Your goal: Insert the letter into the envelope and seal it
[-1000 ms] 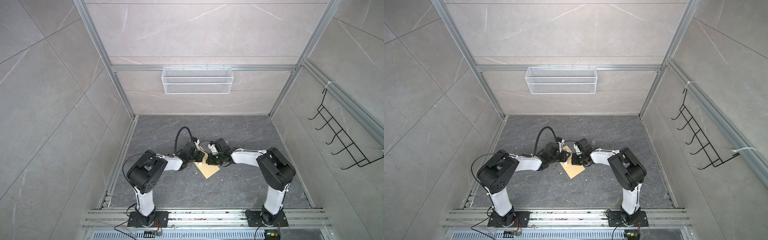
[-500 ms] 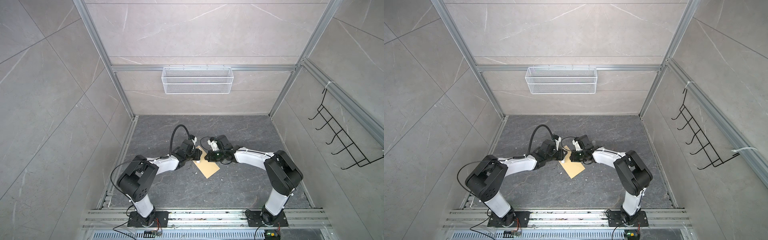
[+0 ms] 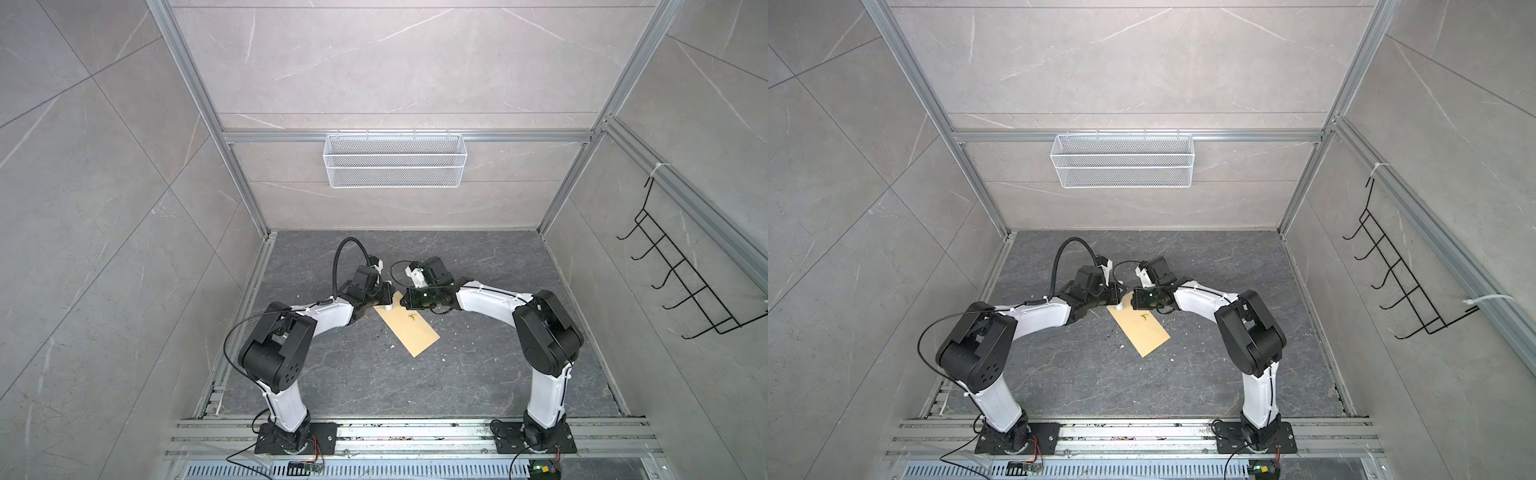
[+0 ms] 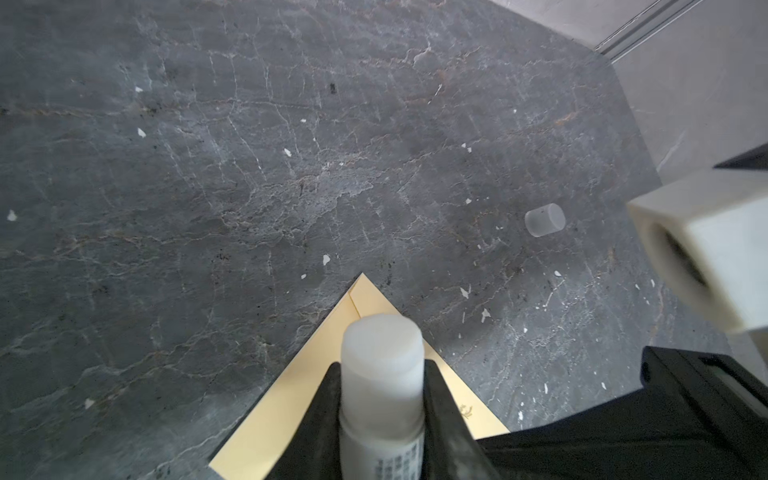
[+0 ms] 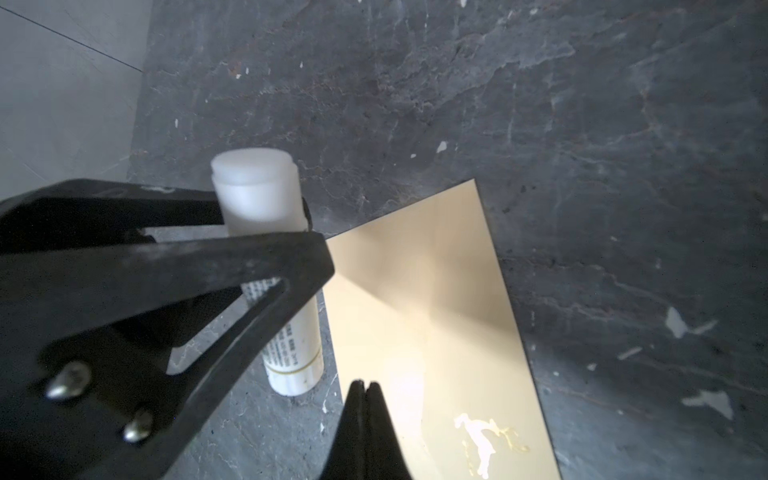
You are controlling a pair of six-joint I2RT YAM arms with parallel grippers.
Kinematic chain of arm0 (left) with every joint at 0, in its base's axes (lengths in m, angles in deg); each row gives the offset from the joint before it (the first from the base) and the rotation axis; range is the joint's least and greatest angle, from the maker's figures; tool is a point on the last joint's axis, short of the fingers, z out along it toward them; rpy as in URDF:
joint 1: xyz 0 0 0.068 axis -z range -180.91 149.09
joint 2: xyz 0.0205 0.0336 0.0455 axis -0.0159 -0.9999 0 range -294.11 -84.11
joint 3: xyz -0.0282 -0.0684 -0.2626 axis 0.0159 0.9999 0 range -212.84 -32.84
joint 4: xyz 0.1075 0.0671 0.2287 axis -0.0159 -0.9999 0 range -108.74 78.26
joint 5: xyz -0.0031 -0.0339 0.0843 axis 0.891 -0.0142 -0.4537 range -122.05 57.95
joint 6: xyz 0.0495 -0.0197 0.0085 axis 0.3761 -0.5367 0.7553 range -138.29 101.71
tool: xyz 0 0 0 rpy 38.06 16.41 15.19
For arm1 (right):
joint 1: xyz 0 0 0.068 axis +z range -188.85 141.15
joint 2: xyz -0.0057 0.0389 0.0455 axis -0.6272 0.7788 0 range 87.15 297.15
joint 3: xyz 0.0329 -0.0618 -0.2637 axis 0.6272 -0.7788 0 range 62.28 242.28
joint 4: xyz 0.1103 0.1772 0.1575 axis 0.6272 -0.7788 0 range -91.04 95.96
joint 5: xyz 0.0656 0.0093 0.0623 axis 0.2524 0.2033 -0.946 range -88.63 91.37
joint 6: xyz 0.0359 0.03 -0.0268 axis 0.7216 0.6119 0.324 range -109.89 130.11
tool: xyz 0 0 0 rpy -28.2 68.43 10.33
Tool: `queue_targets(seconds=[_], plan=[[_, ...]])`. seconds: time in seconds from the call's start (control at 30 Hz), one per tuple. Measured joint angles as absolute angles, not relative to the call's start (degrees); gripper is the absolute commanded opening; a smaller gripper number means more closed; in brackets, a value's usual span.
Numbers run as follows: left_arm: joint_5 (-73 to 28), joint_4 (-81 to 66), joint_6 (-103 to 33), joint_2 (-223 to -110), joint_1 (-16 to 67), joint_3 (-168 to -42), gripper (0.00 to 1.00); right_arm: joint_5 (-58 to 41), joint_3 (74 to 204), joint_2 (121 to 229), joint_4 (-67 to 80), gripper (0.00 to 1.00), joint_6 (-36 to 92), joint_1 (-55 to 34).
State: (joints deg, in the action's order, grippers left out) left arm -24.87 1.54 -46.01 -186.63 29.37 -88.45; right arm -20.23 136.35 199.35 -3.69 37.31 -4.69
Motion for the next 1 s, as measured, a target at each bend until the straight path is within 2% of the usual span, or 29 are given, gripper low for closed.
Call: queue_targets(seconds=[0.4, 1.0], plan=[[-22.84, 2.23, -46.08, -192.31, 29.31, -90.59, 0.0, -18.46, 138.07, 204.38, -5.4, 0.0, 37.31, -4.69], [-22.64, 3.74, -46.78, -193.6, 29.31, -90.59, 0.0, -18.16, 138.14, 206.04, -5.05, 0.0, 37.27, -4.69]])
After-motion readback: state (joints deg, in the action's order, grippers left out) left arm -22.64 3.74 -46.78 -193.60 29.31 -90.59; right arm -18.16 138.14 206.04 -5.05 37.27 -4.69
